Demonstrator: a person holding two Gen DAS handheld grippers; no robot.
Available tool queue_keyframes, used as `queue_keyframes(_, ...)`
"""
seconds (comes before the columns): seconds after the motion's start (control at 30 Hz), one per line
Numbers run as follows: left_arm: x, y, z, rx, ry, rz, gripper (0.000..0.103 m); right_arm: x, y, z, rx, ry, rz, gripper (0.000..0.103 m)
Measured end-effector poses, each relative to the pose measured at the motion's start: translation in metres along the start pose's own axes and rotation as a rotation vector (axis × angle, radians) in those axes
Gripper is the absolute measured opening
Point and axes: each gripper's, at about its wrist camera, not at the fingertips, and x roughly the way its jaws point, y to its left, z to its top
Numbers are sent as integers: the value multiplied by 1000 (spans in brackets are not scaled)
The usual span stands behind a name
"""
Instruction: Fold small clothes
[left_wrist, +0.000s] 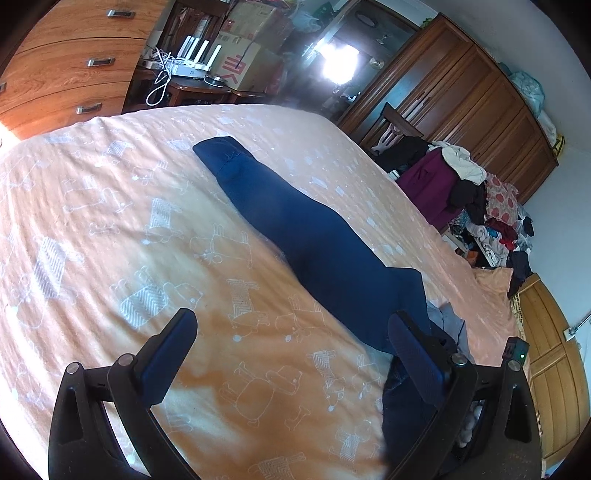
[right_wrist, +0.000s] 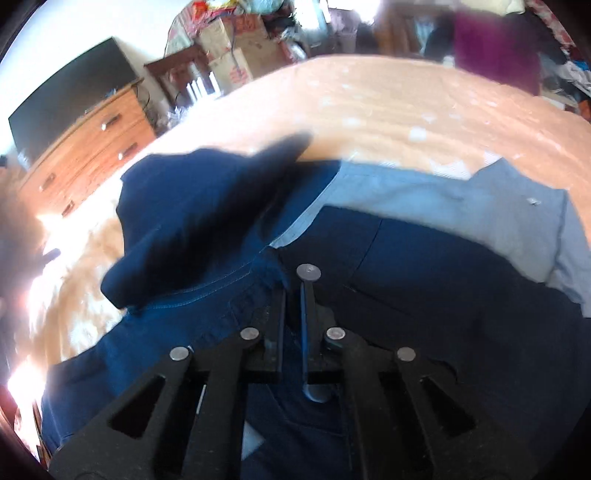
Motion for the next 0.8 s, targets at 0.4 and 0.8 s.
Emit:
queue_keyframes(0.4,61,8,50,-56,56,-59,103,-45,-8,-12,58,-102,96,47)
queue_keyframes(0.8,152,53,123,-40,84,71,102,-185,-158,-111,464,-150,-95,38)
